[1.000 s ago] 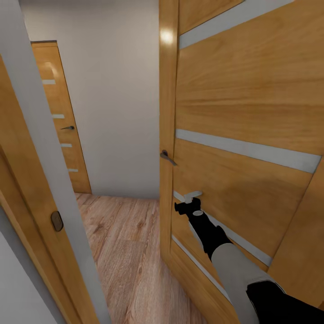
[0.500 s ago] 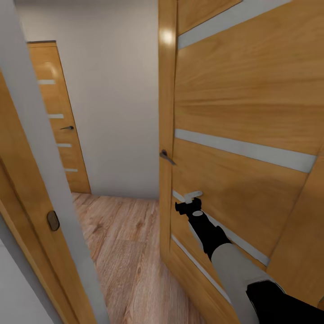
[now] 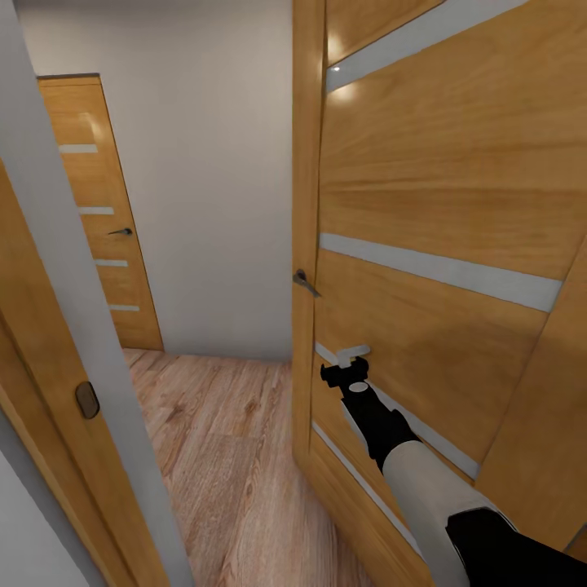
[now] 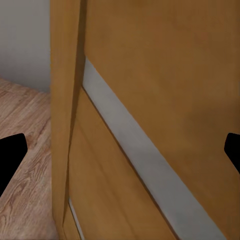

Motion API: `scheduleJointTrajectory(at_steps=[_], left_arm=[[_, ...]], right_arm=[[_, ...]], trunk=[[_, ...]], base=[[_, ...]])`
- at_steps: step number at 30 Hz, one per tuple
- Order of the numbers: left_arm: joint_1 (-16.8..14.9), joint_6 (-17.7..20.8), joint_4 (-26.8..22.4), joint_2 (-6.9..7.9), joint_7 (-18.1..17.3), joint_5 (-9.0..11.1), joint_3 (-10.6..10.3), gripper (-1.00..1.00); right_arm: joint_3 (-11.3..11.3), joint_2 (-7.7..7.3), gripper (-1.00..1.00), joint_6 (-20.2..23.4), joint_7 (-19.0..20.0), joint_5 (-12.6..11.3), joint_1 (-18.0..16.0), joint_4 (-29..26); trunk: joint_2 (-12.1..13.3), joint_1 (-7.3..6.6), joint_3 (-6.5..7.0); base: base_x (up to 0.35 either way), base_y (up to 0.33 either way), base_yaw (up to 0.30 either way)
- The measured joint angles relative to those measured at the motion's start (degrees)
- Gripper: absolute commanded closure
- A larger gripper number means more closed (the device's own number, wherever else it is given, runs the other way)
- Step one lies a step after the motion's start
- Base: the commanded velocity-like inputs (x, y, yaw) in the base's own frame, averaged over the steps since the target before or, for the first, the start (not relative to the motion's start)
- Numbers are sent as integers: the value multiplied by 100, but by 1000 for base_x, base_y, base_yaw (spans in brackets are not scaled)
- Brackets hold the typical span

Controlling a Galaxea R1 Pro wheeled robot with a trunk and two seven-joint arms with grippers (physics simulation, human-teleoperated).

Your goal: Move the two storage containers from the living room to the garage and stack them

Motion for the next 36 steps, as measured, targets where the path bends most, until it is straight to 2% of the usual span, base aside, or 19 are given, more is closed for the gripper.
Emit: scheduleJointTrajectory(at_steps=[20,36], left_arm=[[0,0,0,-6,0,-1,2,-100],[1,0,8,-6,0,-1,5,-100]], right_arm=[[9,0,-100,1,-9,41,-2,11],[2,0,-100,1,-11,18,-1,55]], trunk=[[-1,-1,1],[-1,-2,0]], base=[[8,-25,0],[203,0,0]])
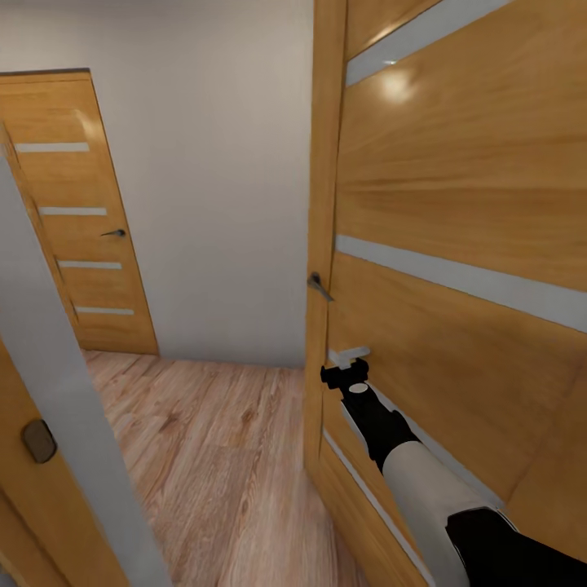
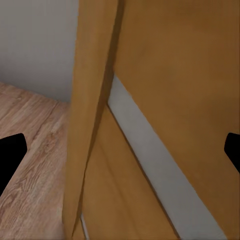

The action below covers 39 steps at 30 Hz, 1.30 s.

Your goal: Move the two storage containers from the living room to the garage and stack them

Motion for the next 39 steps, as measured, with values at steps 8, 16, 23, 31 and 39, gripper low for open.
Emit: scheduleJointTrajectory(at_steps=[8,16,23,31,39], left_arm=[[0,0,0,0,0,0,0,-100],[0,0,0,0,0,0,3,-100],[0,4,-1,0,0,4,3,-100],[0,0,-8,8,0,2,3,-100],[0,0,-9,4,0,2,3,-100]], right_arm=[[0,0,-100,-8,0,11,0,138],[12,0,-100,-281,-13,12,0,460],[15,0,-100,-346,-11,1,0,486],[9,0,-100,-366,-13,-1,0,486],[12,0,-100,-367,-15,2,-1,488]], trunk=[[0,0,0],[0,0,0],[0,0,0],[1,2,0],[1,2,0]], base=[[227,0,0],[227,0,0],[212,0,0],[42,0,0],[2,0,0]])
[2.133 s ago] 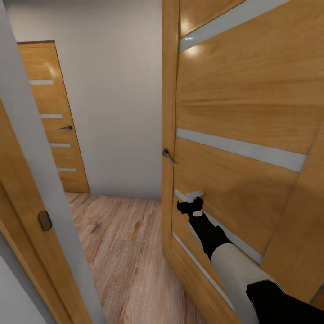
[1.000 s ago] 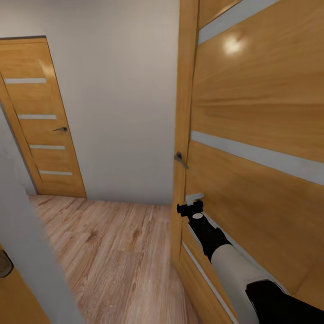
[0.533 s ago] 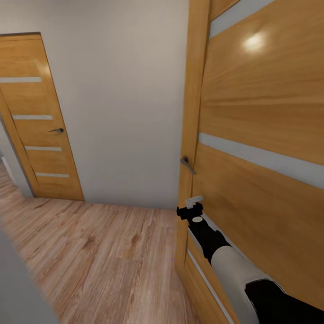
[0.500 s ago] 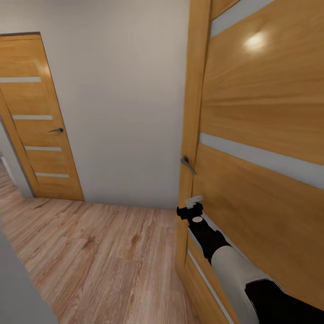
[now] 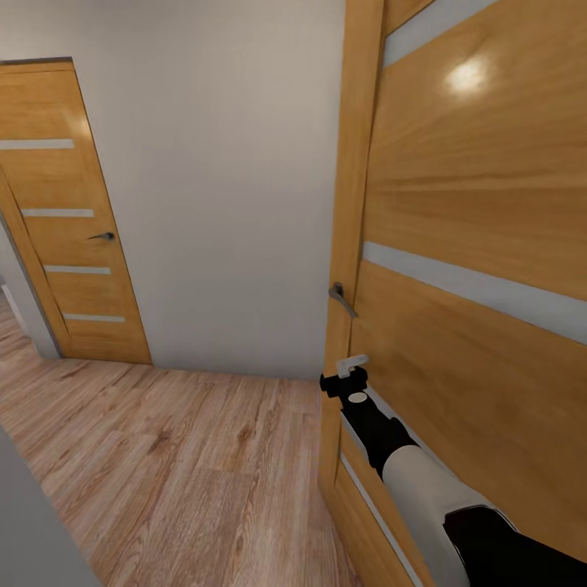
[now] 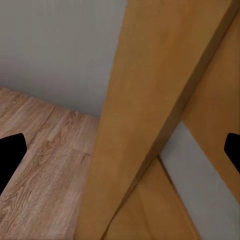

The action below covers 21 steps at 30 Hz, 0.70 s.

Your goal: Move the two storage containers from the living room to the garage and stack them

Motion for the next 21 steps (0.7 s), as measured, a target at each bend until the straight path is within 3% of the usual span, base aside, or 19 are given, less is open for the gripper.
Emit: scheduleJointTrajectory(at_steps=[6,13,21], left_arm=[[0,0,0,-3,0,-1,0,-100],[-1,1,1,-4,0,-3,-1,-100],[0,0,1,-2,0,-2,-2,-100]], right_arm=[[10,0,-100,0,-2,7,-1,5],[37,0,-100,-2,14,-24,0,13],[25,0,-100,-6,11,-8,0,12]], trunk=[[0,0,0],[0,0,0],[0,0,0]], base=[[0,-12,0],[0,-195,0],[0,-38,0]])
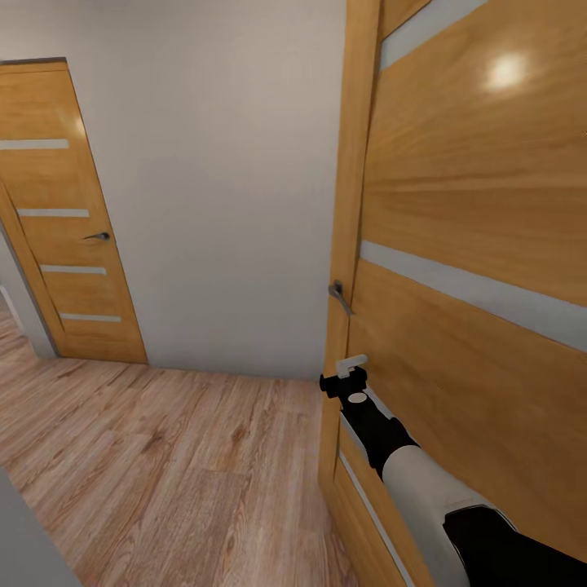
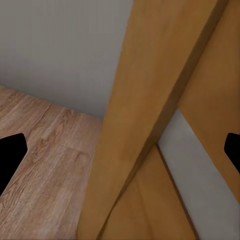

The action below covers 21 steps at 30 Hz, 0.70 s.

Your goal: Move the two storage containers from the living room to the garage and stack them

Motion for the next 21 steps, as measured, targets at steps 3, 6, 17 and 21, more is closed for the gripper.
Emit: scheduleJointTrajectory(at_steps=[3,6,17,21], left_arm=[[0,0,0,2,0,0,0,-100],[0,0,0,1,0,0,0,-100],[1,0,-8,-2,0,0,3,-100],[1,0,-10,-2,3,1,3,-100]], right_arm=[[0,0,-100,2,0,0,0,0],[-1,0,-100,4,-2,1,0,-1],[-28,0,-100,-196,-98,31,0,-5],[-28,0,-100,-245,-85,31,0,-5]], trunk=[[0,0,0],[0,0,0],[0,0,0],[0,0,0]], base=[[0,-3,0],[0,0,0],[0,0,0],[0,0,0]])
